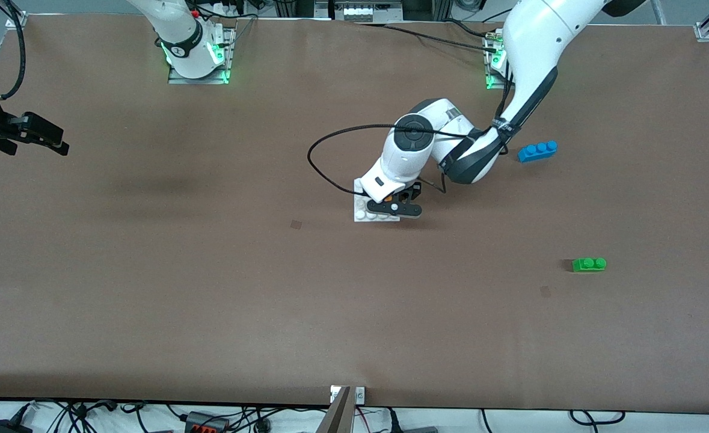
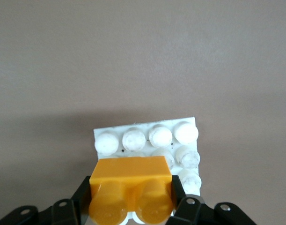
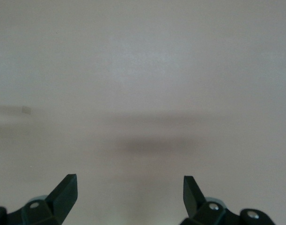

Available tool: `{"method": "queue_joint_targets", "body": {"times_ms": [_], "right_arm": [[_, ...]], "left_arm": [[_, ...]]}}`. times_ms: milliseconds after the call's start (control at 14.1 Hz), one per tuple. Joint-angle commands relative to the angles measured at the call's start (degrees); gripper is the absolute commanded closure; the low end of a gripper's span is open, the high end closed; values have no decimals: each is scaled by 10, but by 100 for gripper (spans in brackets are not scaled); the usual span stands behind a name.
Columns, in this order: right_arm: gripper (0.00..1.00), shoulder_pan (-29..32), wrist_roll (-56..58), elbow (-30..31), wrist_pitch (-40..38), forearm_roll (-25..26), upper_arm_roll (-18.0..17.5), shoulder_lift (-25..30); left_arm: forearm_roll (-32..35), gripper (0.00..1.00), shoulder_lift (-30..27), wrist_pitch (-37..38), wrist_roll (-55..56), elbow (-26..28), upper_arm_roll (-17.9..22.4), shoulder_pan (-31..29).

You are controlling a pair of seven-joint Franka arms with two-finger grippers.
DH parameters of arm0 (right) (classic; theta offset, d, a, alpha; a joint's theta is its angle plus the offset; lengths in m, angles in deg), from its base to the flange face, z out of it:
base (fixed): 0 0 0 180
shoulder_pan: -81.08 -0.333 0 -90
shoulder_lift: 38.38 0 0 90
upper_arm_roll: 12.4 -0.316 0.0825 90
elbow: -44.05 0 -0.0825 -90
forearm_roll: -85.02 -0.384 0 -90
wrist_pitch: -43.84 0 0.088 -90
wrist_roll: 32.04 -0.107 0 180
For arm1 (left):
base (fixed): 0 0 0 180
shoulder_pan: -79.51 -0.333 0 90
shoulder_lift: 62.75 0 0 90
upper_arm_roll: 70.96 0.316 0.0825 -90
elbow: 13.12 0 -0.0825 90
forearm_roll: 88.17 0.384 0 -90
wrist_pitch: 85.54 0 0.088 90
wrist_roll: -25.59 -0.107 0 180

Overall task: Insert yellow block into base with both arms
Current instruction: 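Carry the yellow block with the left gripper over the white plate, then lower the yellow block and press it onto the plate studs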

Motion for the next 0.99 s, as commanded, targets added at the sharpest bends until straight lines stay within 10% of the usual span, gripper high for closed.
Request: {"method": "queue_joint_targets", "body": {"times_ms": [0,922], "right_arm": [[0,1,-7,1,4,4,0,3],[0,2,-8,1,5,3,0,2]], "left_arm": [[20,46,10,-5,25,-2,-7,3],[37,46,11,-6,64,19,-7,23]]}}
